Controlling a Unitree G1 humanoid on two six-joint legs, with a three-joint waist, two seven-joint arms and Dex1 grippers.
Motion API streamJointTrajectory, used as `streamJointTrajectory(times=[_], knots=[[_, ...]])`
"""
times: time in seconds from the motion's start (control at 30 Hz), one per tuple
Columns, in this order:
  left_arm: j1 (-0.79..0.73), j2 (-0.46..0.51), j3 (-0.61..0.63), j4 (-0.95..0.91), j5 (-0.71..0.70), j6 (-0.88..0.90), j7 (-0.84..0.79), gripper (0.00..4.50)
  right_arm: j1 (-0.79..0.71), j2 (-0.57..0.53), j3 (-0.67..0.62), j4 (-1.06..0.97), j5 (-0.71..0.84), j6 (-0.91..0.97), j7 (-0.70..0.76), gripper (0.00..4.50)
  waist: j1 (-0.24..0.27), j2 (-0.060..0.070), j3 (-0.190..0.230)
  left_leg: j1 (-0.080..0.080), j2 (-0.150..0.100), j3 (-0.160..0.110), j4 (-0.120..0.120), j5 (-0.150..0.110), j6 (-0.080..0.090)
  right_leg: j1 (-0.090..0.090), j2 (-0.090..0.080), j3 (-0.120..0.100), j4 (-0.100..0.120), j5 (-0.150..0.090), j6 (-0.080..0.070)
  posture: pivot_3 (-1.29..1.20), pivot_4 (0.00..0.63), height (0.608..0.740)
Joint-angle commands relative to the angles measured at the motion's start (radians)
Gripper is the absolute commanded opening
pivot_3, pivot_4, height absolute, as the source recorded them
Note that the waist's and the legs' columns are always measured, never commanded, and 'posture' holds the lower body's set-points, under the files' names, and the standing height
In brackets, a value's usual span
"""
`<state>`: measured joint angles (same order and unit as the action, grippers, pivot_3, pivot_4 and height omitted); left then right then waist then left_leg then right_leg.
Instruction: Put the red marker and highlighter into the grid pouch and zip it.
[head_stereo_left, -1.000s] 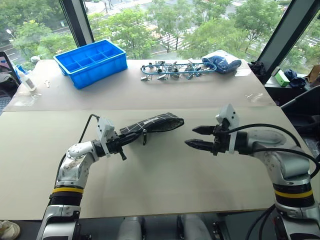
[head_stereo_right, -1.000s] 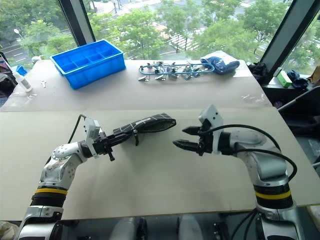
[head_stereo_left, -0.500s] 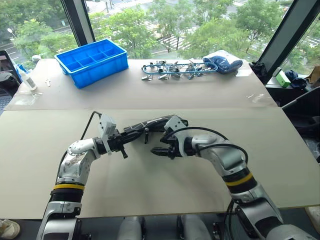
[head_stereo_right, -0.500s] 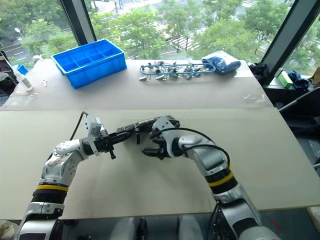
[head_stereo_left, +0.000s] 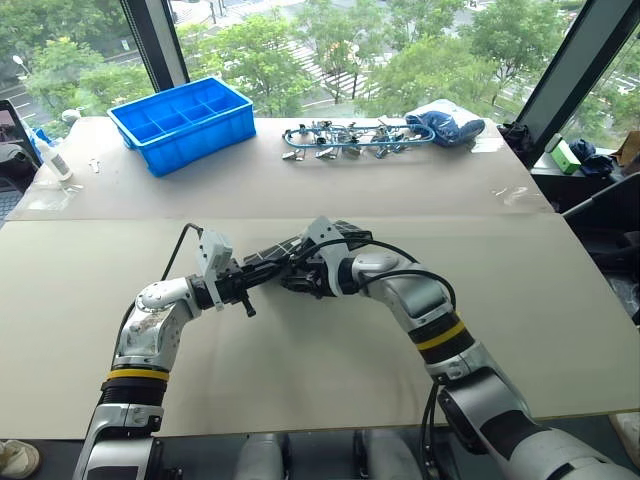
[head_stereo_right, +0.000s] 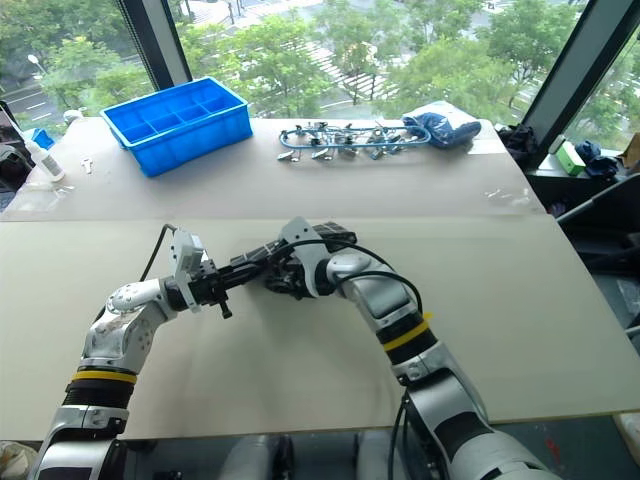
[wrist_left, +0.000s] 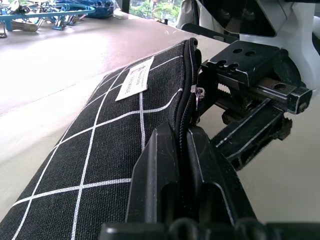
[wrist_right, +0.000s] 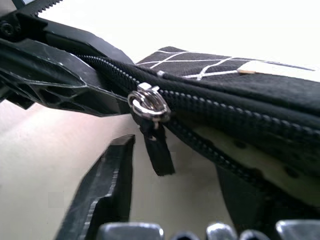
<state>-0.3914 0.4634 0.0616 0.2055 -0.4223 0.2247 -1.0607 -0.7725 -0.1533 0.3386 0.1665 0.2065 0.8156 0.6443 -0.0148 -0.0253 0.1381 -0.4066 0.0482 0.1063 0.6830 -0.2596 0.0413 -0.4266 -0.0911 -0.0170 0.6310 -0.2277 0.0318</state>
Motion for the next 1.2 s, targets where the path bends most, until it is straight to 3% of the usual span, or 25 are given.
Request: streamJointTrajectory(times=[0.03, 0.13, 0.53, 0.8, 1.03, 1.2], knots=[[-0.006, -0.002, 0.008, -0.033, -0.016, -0.008, -0.001, 0.0, -0.013, -0.002, -0.025, -0.048, 0.009, -0.022, 0.012, 0.99, 0.0, 0.0, 0.0, 0.0, 0.0, 0.0, 0.0, 0.0, 0.0, 0.0, 0.0, 0.0, 0.0, 0.0, 0.0, 0.0, 0.15, 0.74], [-0.009, -0.004, 0.006, -0.03, -0.015, -0.01, -0.002, 0.0, -0.015, -0.003, -0.029, -0.047, 0.008, -0.023, 0.012, 0.03, 0.0, 0.0, 0.0, 0.0, 0.0, 0.0, 0.0, 0.0, 0.0, 0.0, 0.0, 0.0, 0.0, 0.0, 0.0, 0.0, 0.15, 0.74], [-0.016, -0.012, 0.004, -0.026, -0.012, -0.011, 0.0, 0.0, 0.025, -0.061, -0.063, -0.157, 0.034, 0.055, 0.012, 0.03, 0.0, 0.0, 0.0, 0.0, 0.0, 0.0, 0.0, 0.0, 0.0, 0.0, 0.0, 0.0, 0.0, 0.0, 0.0, 0.0, 0.15, 0.74], [-0.012, -0.012, 0.006, -0.021, -0.012, -0.013, -0.002, 0.0, 0.13, -0.296, -0.147, -0.322, 0.067, 0.126, 0.071, 0.03, 0.004, 0.0, 0.0, 0.0, -0.001, 0.0, 0.0, -0.001, 0.001, 0.0, -0.001, 0.0, -0.002, 0.0, 0.0, 0.0, 0.15, 0.74], [-0.012, -0.01, 0.005, -0.013, -0.01, -0.016, -0.012, 0.0, 0.227, -0.494, -0.18, -0.296, 0.021, 0.036, 0.109, 0.03, 0.003, 0.0, 0.0, 0.0, -0.001, 0.0, 0.0, -0.001, 0.002, 0.0, 0.0, 0.001, -0.005, 0.0, 0.0, 0.0, 0.15, 0.74], [-0.014, -0.006, 0.007, -0.006, -0.01, -0.019, -0.018, 0.0, 0.244, -0.536, -0.197, -0.283, 0.027, 0.017, 0.12, 0.03, 0.001, 0.0, 0.0, 0.001, 0.0, 0.001, 0.0, -0.001, 0.002, 0.0, 0.0, 0.002, -0.005, 0.0, 0.0, 0.0, 0.15, 0.74]])
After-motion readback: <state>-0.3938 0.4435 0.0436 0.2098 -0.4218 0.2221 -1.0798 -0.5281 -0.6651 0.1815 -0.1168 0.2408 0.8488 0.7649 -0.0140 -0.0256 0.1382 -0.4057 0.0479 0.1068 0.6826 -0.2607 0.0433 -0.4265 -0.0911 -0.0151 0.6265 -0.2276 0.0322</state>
